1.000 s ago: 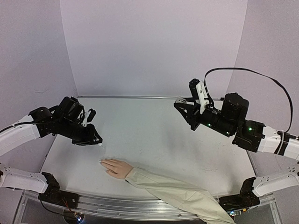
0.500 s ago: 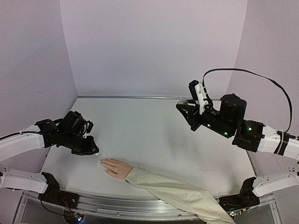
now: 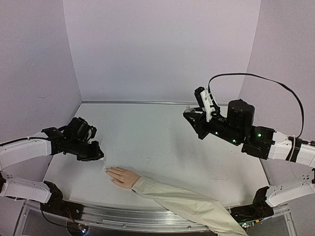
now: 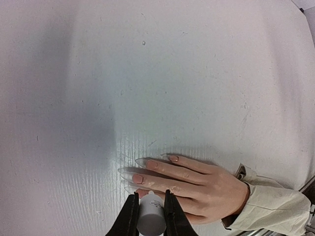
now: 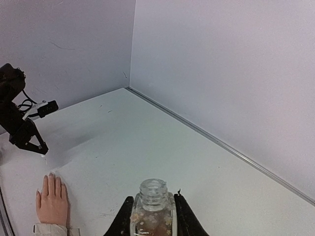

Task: Paint the nails

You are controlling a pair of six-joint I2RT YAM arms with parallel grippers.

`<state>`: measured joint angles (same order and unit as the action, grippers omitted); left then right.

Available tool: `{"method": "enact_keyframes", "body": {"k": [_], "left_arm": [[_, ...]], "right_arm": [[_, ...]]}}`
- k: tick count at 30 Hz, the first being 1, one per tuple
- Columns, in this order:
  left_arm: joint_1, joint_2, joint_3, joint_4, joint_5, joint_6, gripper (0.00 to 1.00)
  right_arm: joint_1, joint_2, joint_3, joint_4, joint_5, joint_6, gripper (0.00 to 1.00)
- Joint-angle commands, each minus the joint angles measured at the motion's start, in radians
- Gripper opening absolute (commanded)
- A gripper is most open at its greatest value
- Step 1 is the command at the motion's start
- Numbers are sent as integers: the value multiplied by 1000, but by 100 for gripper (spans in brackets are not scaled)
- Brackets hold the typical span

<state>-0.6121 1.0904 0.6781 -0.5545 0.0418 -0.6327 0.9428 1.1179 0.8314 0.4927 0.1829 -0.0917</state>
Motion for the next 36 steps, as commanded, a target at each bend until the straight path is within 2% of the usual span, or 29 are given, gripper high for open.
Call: {"method": "enact_keyframes", "body": {"k": [1, 9, 18, 36], "left_arm": [[18, 22, 12, 51, 44, 37, 0], [18, 27, 4, 5, 115, 42, 0], [18, 45, 9, -47, 80, 46, 0], [18, 104, 0, -6, 76, 70, 0]], "right_arm": [[0, 5, 58, 50, 6, 19, 0], [0, 17, 62, 50, 11, 12, 0], [1, 43, 76, 50, -5, 10, 0], [0, 40, 72, 49, -14, 15, 0]]}}
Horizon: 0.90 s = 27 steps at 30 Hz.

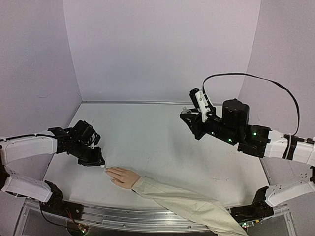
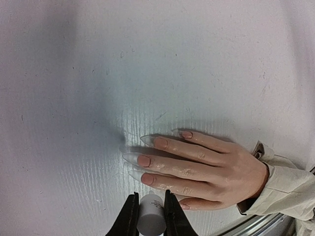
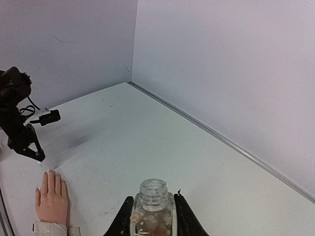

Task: Paint the nails

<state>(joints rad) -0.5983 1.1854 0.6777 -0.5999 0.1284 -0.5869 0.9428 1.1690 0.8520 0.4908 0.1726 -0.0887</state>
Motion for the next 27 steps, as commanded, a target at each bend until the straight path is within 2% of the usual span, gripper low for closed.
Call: {"method": "enact_keyframes", "body": {"k": [1, 27], "left_arm": [[5, 12, 0, 40, -10, 26, 0], [14, 27, -8, 73, -29, 32, 0]], "right_arm": [[0, -12, 51, 52, -3, 12, 0], [1, 5, 50, 53, -6, 10, 0]]}}
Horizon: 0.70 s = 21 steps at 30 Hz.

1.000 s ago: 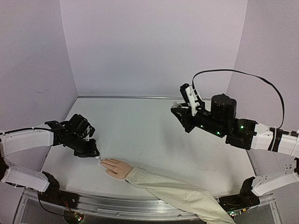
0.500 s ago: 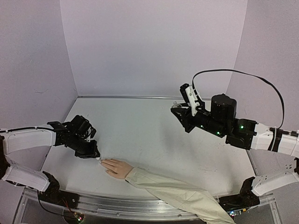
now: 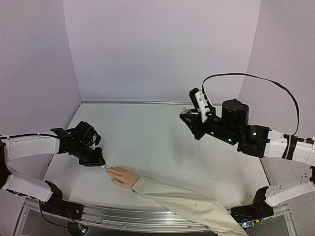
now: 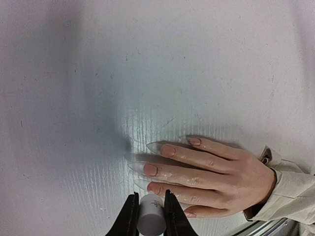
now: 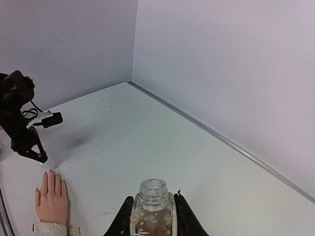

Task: Paint the nails

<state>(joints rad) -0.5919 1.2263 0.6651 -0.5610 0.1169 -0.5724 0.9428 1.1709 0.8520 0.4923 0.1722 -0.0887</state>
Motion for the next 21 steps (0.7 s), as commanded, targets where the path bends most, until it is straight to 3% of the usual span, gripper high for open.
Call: {"method": "enact_keyframes", "body": {"k": [1, 21], "left_arm": [[8, -11, 4, 36, -17, 18, 0], [10, 32, 0, 65, 20, 30, 0]], "right_arm": [[0, 5, 51, 51, -8, 10, 0], [0, 10, 51, 52, -15, 16, 0]]}}
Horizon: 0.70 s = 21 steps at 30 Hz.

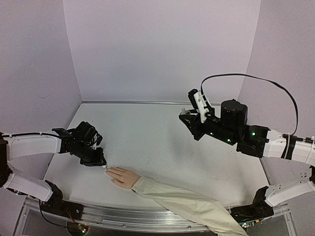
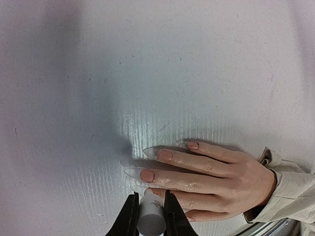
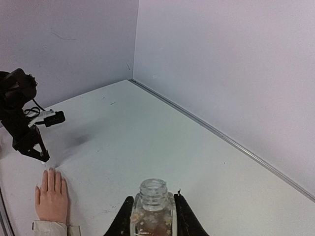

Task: Paint the nails

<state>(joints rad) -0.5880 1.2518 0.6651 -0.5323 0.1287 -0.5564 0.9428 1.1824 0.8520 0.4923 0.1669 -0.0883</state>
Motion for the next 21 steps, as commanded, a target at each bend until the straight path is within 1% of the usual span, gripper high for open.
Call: {"method": "enact_keyframes", "body": {"k": [1, 21], "left_arm": [[6, 6, -2, 36, 8, 13, 0], [6, -26, -13, -12, -44, 0, 0]], "right_arm": [[-1, -1, 51, 51, -10, 16, 0], [0, 10, 59, 51, -23, 20, 0]]}}
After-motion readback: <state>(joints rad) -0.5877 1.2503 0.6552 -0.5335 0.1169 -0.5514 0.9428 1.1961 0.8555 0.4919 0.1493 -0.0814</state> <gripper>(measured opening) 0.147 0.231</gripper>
